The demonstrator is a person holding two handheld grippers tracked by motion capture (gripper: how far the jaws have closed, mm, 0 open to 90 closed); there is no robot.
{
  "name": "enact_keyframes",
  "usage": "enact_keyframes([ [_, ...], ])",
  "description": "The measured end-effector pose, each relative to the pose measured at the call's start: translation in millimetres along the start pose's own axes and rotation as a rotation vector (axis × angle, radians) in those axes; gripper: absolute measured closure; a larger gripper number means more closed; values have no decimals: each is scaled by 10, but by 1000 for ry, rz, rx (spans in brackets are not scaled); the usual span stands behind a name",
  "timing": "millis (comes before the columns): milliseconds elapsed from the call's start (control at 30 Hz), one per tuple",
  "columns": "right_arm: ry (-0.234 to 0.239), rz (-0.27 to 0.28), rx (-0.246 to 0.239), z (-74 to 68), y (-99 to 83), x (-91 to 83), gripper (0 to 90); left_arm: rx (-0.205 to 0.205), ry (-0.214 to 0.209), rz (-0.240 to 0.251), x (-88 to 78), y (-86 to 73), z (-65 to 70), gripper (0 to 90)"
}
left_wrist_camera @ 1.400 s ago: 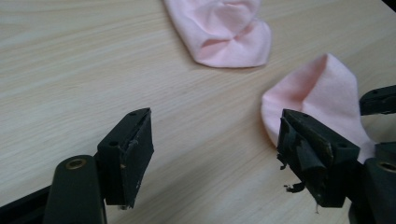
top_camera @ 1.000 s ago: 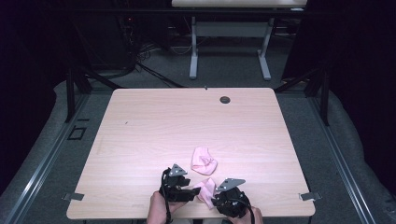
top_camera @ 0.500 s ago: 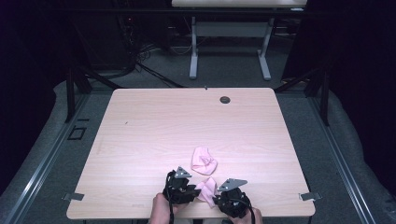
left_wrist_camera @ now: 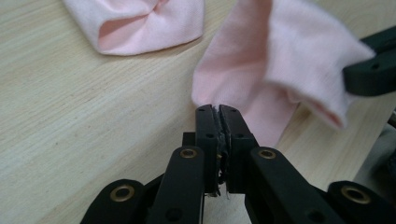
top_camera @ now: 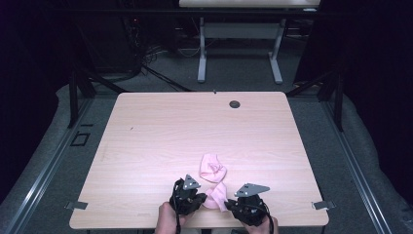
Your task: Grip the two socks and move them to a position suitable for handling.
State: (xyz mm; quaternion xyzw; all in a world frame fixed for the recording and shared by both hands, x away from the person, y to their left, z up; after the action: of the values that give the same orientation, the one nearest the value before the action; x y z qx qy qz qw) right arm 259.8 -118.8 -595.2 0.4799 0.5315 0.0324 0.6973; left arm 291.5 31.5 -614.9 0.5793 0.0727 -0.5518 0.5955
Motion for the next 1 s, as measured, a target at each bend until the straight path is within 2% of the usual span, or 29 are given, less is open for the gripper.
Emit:
enact_keyframes([
  [200, -5, 35, 63, 193, 10, -155, 846, -4, -25, -2, -115, -8, -46, 875],
  [333, -2, 29, 110, 292, -37, -192, 843, -8, -44, -6, -166, -8, -52, 875],
  [433, -22, 6, 148, 380, -98, -177, 841, -13, -55, -12, -180, -6, -60, 874],
  [600, -78, -100, 161, 530, -266, -25, 794, -15, -61, -28, -144, -6, -78, 874],
  [667, -103, -116, 141, 545, -286, -1, 692, -19, -60, -29, -132, -6, -81, 874],
  [767, -143, -82, 66, 529, -205, -94, 584, -18, -63, -26, -132, 0, -91, 874],
  [800, -143, -50, 44, 494, -154, -123, 575, -18, -64, -26, -132, 1, -91, 873],
  [833, -141, -44, -2, 459, -115, -155, 565, -16, -63, -25, -131, 2, -95, 873],
  [900, -130, -58, -71, 379, -54, -152, 559, -23, -64, -23, -122, 2, -94, 873],
  [1000, -114, -131, -163, 297, -39, -20, 560, -23, -64, -25, -114, 0, -99, 873],
])
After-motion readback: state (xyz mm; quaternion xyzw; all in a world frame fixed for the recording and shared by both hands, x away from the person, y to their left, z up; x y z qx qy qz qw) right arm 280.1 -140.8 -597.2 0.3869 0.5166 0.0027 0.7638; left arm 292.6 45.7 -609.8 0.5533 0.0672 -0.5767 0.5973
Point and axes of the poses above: each handheld gripper's, and its own axes: x roughly forward along the jaws, y roughly out of its top, z roughly to its right, the point moved 7 cm from there along x, roughly forward along the jaws, and after that the axes turned 12 degrees about -x, right-handed, at the moved point
